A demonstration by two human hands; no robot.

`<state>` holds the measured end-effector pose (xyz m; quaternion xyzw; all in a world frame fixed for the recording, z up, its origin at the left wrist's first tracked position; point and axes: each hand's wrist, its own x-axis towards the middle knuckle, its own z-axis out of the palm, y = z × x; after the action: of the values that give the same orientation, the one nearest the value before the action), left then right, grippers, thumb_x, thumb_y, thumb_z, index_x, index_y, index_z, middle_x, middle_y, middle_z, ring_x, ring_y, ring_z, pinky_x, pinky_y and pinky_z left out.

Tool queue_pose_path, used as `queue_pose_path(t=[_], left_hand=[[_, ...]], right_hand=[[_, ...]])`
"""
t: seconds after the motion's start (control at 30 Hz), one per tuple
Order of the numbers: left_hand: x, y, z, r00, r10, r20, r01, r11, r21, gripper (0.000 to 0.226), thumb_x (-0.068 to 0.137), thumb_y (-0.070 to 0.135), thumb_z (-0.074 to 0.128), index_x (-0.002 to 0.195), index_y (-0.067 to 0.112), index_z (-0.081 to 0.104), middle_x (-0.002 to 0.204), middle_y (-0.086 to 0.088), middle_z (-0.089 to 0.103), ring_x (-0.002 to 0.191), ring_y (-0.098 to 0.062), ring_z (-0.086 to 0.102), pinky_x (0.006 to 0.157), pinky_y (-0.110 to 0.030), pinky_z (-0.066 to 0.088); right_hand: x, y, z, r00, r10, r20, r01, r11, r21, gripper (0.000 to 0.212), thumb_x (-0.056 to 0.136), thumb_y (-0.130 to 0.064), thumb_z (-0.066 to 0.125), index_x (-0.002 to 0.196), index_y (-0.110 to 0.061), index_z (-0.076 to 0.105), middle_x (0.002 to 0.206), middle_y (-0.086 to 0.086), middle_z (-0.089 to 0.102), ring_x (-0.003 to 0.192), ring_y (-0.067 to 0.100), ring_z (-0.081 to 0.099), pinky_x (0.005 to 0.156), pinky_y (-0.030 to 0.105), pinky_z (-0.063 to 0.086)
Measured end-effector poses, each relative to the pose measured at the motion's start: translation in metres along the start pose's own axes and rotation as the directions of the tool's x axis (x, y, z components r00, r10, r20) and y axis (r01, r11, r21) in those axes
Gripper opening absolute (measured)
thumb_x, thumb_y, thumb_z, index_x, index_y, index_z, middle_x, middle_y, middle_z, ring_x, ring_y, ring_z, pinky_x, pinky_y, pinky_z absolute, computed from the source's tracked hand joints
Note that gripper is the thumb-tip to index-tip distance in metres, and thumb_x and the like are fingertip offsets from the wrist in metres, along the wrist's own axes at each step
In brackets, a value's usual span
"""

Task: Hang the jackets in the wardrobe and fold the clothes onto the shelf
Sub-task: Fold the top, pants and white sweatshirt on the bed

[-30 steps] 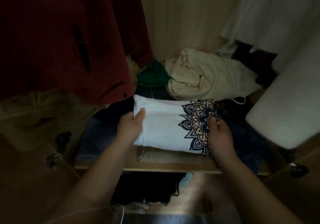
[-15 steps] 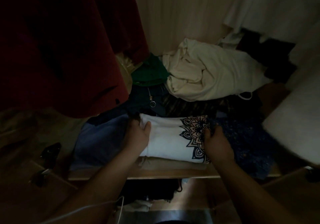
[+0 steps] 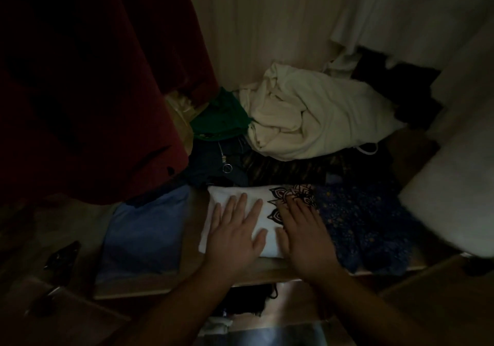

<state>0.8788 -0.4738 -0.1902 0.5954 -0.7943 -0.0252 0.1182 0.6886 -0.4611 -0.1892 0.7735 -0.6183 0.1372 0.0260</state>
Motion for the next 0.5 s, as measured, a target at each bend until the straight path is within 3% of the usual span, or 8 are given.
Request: queue_pose_path(t=[0.17,0.5], left_hand=[[-0.003,0.003,0.008,0.996,-0.006,-0.085,0.004,1.000,-0.019,0.064,0.089,0.053,0.043,0.149,0.029,0.045,0.154,-0.009,0.043,0.141,-0.029,0.041,0.116,-0.053,0.029],[-0.009,0.019,-0.023,1.000,-0.027,-0.012,0.028,0.999,0.022,0.063,0.086,0.054,0.038,0.138,0.025,0.059,0.143,-0.011,0.056,0.133,-0.032,0.051,0.111,-0.056,0.036]], right_hand=[[-0.002,0.005,0.004,1.000,0.010,-0.006,-0.010,1.000,-0.026,0.058,0.099,-0.045,0.032,0.153,-0.022,0.033,0.156,0.006,0.037,0.145,0.025,0.030,0.118,0.048,0.025],[-0.004,0.005,-0.025,0.999,0.028,0.026,-0.030,0.996,0.082,0.058,0.098,-0.050,0.031,0.147,-0.022,0.042,0.152,0.003,0.043,0.141,0.023,0.038,0.117,0.044,0.030]])
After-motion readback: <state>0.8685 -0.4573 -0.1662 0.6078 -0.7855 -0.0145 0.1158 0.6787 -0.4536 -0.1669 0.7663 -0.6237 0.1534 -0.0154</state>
